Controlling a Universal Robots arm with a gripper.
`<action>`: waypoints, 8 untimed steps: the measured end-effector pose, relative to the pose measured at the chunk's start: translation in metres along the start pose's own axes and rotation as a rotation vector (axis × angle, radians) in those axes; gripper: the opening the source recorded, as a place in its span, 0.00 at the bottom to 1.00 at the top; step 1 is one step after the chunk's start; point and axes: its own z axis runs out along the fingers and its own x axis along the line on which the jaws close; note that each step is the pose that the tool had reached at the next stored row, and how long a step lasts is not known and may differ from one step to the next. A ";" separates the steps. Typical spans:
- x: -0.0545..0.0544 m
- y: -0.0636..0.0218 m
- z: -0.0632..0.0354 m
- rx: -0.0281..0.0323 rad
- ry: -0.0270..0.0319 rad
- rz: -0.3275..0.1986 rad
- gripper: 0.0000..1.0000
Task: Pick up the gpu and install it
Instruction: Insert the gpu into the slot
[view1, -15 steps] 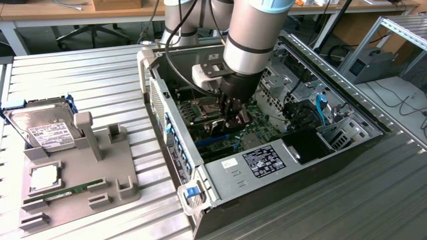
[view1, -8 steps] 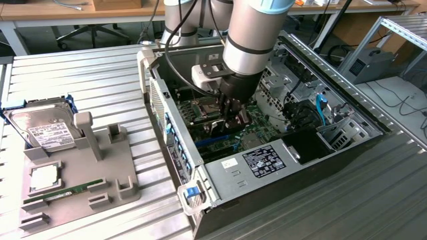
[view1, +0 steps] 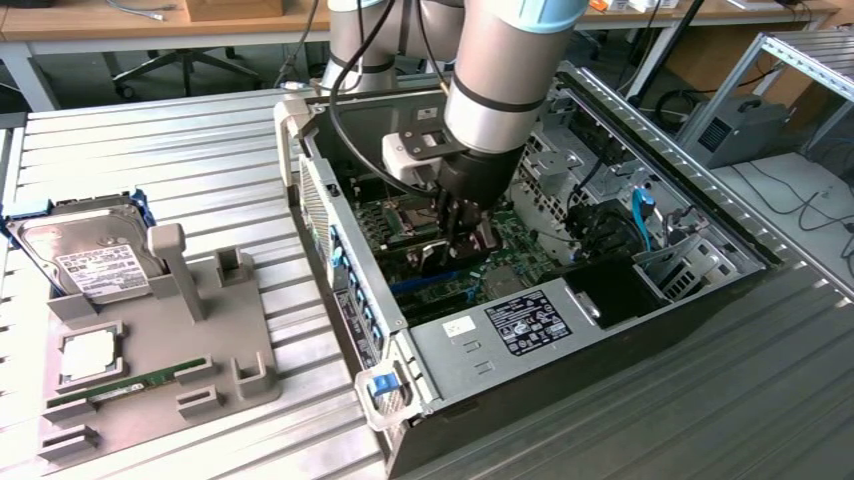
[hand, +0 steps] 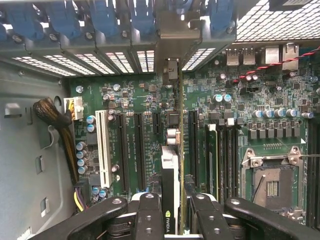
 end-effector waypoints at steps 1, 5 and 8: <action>0.000 0.0000 0.0001 0.0001 -0.0002 0.000 0.27; 0.000 0.0000 0.0006 0.0001 -0.0003 0.000 0.27; 0.000 0.0000 0.0012 0.0001 -0.0003 0.000 0.27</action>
